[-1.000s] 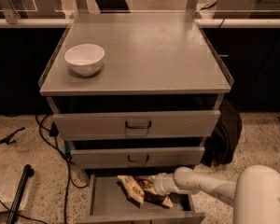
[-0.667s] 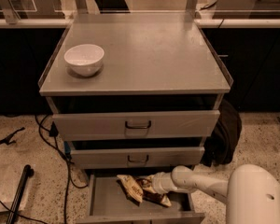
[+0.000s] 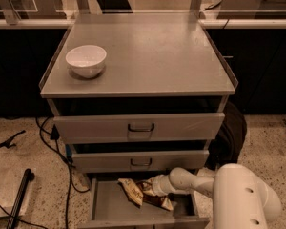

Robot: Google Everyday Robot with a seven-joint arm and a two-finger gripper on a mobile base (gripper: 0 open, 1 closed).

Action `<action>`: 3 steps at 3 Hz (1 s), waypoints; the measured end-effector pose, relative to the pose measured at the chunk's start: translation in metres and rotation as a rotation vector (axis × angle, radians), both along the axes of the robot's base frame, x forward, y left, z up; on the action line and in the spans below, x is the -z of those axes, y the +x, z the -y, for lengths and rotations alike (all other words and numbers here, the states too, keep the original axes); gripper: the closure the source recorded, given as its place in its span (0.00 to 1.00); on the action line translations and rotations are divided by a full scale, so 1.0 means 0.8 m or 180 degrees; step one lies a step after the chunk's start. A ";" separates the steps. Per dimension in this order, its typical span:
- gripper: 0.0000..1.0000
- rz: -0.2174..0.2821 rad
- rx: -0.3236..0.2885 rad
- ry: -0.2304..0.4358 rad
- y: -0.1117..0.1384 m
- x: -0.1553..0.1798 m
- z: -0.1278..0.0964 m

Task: Place brown chip bag into bottom drawer

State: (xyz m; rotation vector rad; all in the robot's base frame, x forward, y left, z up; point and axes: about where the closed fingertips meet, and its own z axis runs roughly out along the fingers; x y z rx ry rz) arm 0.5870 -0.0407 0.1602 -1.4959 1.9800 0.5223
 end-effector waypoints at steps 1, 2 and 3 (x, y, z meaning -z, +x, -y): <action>0.82 -0.0001 -0.0007 -0.0007 0.001 0.001 -0.001; 0.59 -0.0001 -0.0007 -0.0007 0.001 0.001 -0.001; 0.36 -0.0001 -0.0007 -0.0007 0.001 0.001 -0.001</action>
Offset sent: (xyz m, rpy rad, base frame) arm 0.0008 0.0009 -0.0009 -0.0023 0.0003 0.0021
